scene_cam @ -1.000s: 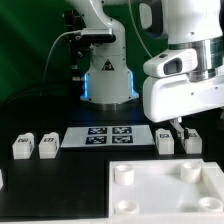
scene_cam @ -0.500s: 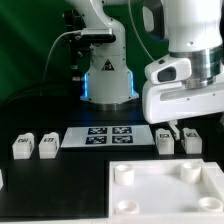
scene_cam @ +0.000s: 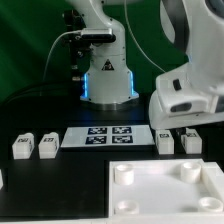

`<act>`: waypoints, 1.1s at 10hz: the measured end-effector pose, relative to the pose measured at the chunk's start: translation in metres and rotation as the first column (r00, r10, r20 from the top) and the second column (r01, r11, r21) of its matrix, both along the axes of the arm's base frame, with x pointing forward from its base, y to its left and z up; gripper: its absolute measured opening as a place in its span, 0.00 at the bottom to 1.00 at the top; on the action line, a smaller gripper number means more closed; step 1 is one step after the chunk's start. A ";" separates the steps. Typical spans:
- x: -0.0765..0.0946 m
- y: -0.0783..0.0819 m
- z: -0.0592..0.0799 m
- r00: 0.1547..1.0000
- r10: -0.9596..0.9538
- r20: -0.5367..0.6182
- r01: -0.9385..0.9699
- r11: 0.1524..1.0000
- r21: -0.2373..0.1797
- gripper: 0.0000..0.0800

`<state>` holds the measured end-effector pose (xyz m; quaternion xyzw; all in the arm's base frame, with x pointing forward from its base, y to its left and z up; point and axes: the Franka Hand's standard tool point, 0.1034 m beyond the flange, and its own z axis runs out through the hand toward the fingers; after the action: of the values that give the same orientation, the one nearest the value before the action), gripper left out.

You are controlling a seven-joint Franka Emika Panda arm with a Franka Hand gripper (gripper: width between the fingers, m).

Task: Assemble one leg

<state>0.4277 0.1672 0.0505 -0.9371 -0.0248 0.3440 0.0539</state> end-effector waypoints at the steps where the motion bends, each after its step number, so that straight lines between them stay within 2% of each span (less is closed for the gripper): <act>1: 0.005 0.001 -0.004 0.998 0.003 -0.058 -0.003 1.000 0.005 0.81; 2: 0.010 0.002 -0.006 0.999 -0.002 -0.041 0.002 1.000 0.008 0.81; 3: 0.008 0.002 -0.006 0.999 -0.005 -0.046 0.005 1.000 0.004 0.81; 4: -0.002 0.003 -0.010 0.995 -0.039 -0.097 0.035 0.999 -0.038 0.81; 5: -0.008 0.004 -0.013 0.991 -0.039 -0.129 0.033 0.998 -0.046 0.81; 7: -0.020 0.003 -0.018 0.988 -0.034 -0.150 0.027 0.998 -0.052 0.81; 10: -0.032 0.007 -0.030 0.985 -0.034 -0.170 0.023 0.998 -0.063 0.81; 11: -0.032 0.008 -0.035 0.987 -0.024 -0.160 0.015 0.998 -0.055 0.81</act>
Offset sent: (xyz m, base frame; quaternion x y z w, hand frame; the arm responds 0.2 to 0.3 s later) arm -0.0151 0.0107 -0.0105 0.0148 -0.1100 0.1204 0.9865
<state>0.3955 0.1753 0.0153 -0.9076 -0.0018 0.4185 0.0339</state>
